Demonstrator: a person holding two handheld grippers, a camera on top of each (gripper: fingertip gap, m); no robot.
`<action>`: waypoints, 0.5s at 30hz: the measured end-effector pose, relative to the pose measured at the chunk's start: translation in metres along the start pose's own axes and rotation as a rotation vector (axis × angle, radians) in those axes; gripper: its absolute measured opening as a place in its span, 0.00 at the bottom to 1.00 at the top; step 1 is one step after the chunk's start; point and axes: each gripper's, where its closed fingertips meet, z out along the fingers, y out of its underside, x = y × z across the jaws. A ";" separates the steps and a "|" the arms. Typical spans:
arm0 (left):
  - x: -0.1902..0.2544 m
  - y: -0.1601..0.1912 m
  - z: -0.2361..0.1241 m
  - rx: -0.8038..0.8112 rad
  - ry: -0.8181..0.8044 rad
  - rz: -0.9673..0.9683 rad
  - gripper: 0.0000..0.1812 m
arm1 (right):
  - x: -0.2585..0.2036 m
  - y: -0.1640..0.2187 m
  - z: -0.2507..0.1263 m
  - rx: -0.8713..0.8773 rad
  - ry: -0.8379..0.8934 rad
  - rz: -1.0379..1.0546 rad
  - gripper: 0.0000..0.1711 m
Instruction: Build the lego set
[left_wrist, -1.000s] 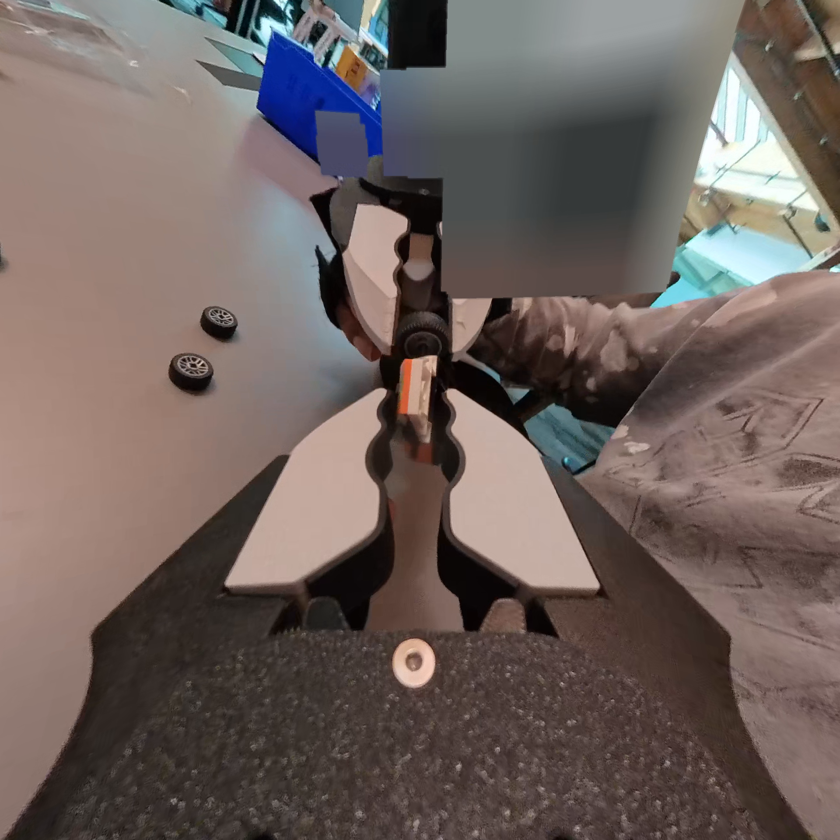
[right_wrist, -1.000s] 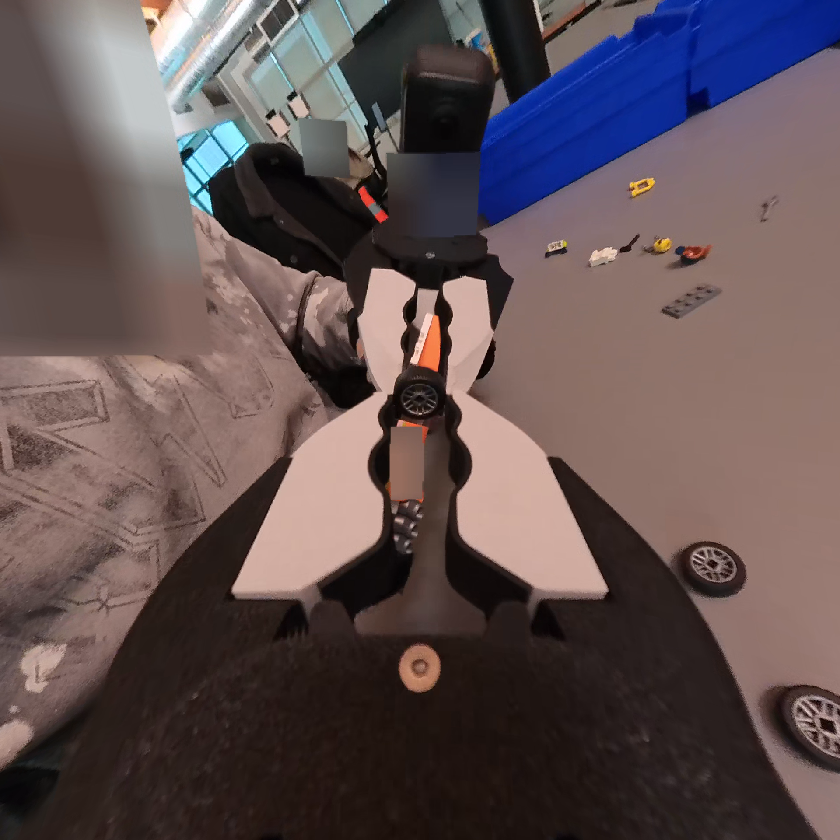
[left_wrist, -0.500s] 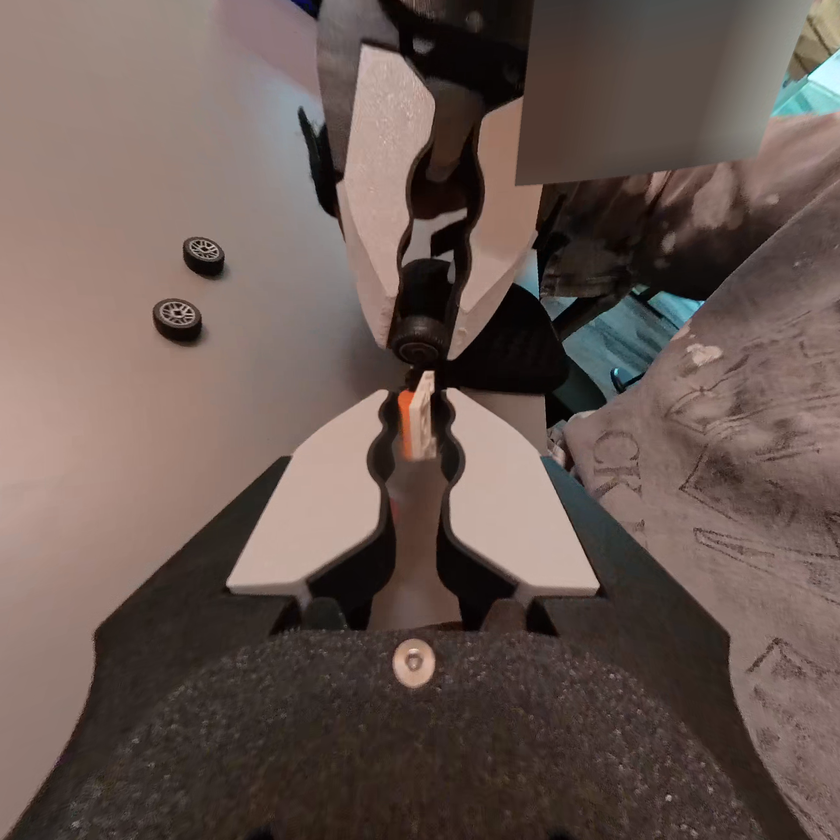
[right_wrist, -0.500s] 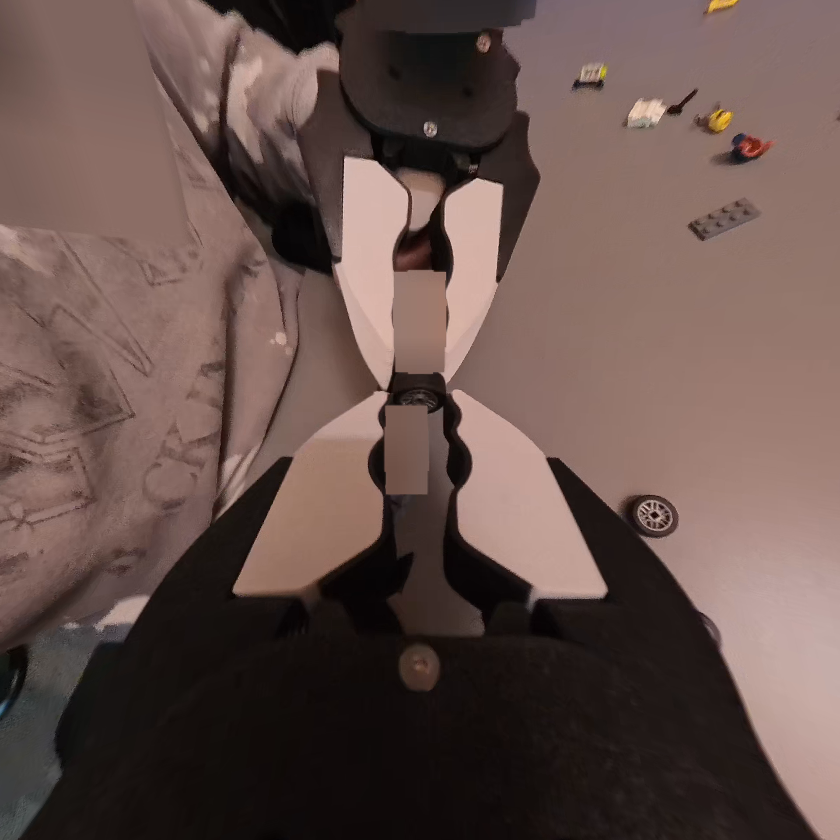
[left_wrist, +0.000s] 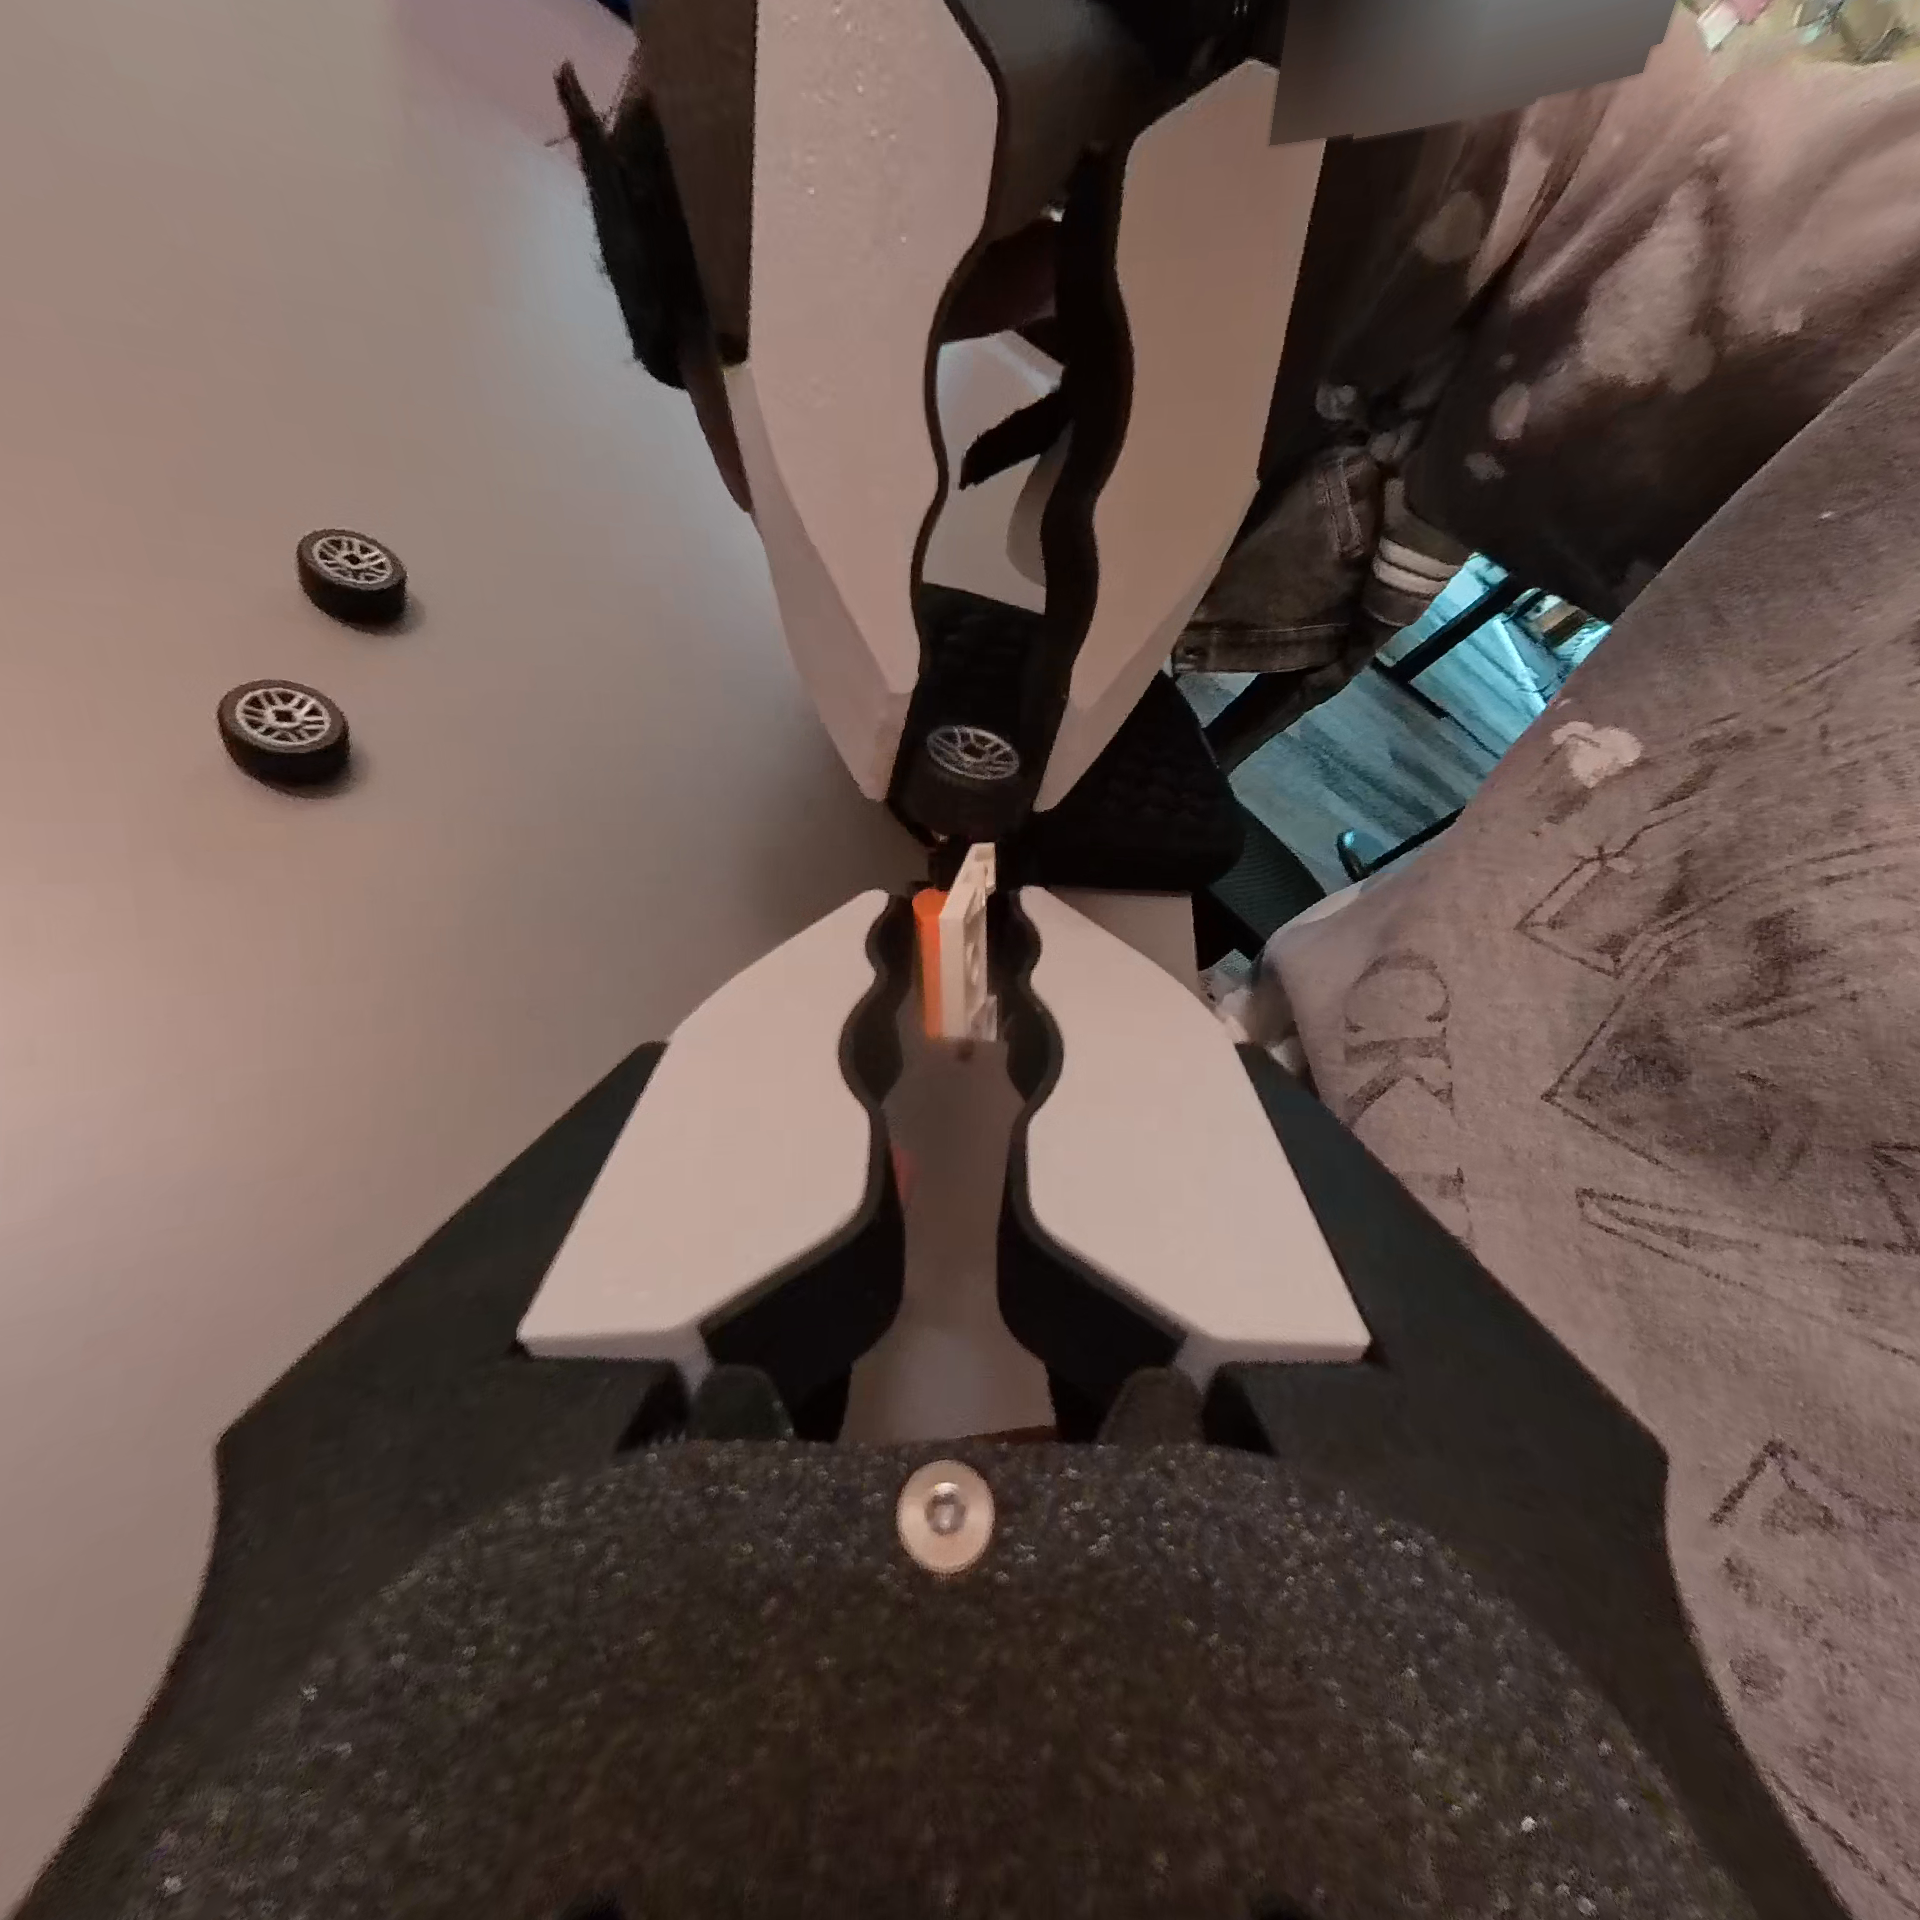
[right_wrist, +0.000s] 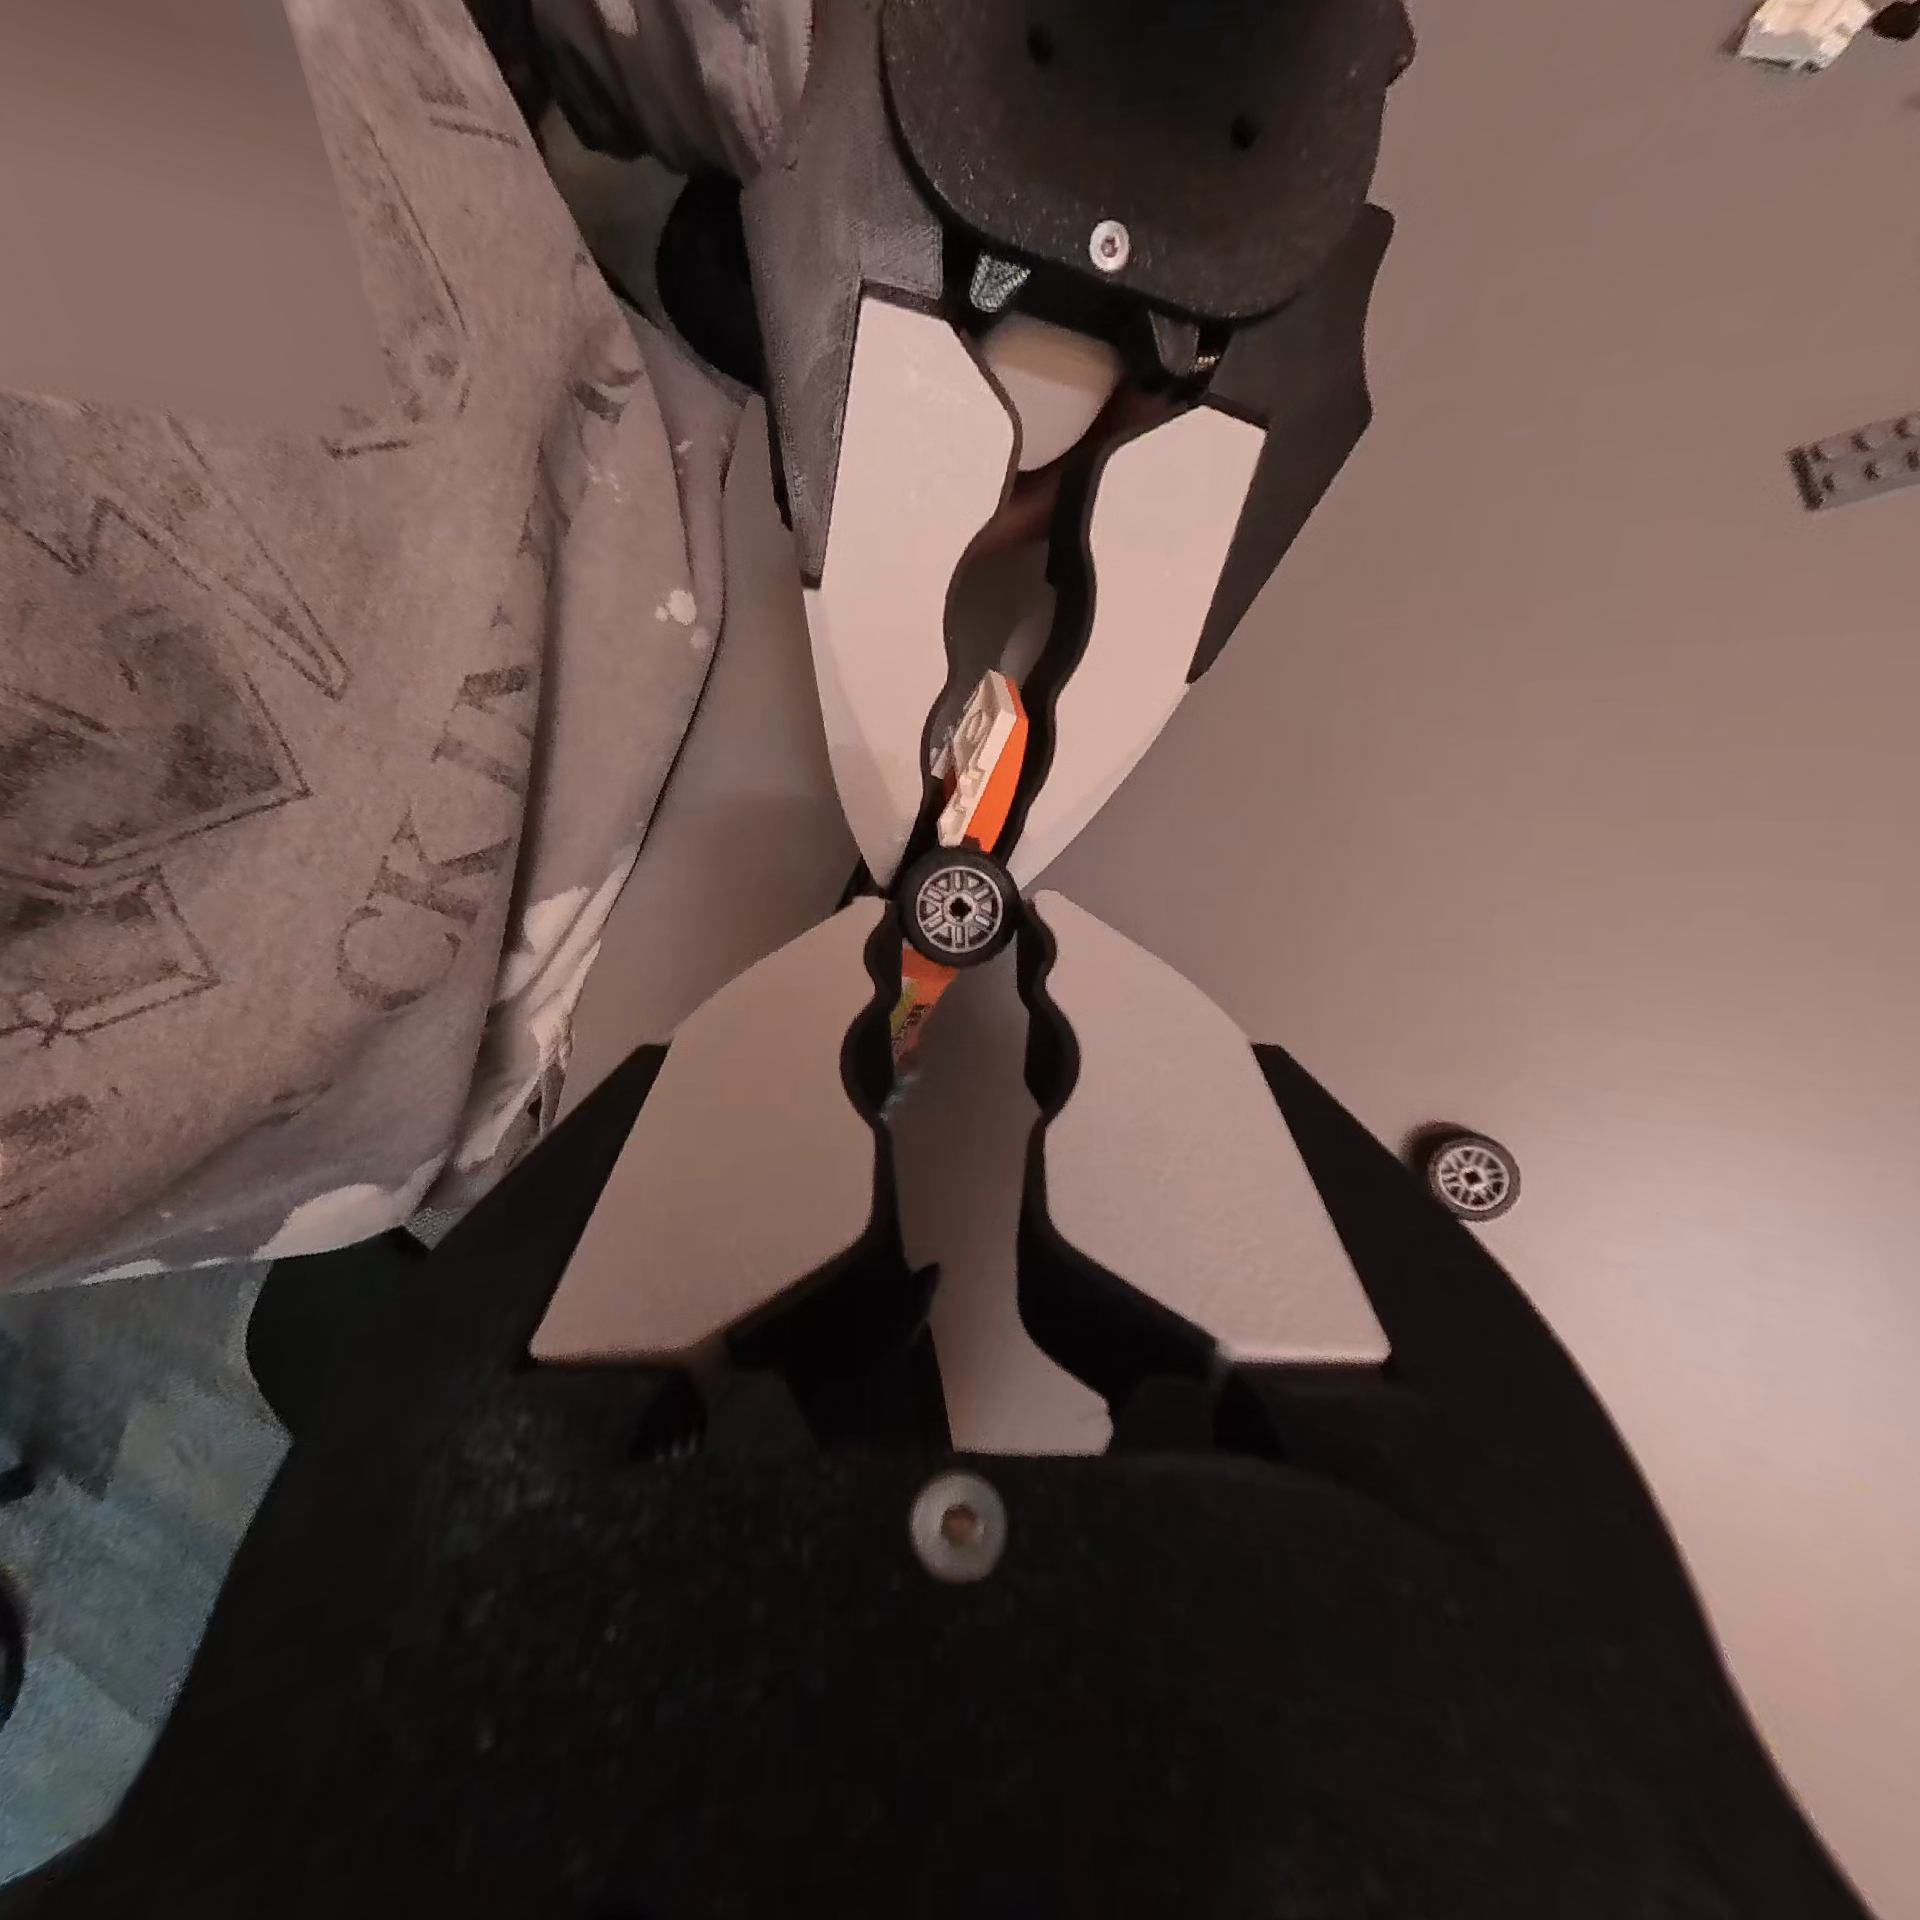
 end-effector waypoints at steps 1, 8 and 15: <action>0.002 -0.001 -0.001 0.012 0.010 -0.002 0.09 | -0.001 -0.001 -0.001 0.011 -0.007 0.005 0.12; 0.009 -0.018 -0.014 0.132 0.059 -0.019 0.09 | -0.001 -0.022 -0.014 0.336 -0.084 0.178 0.12; 0.011 -0.019 -0.013 0.132 0.064 -0.018 0.09 | -0.004 -0.017 -0.011 0.427 -0.081 0.223 0.12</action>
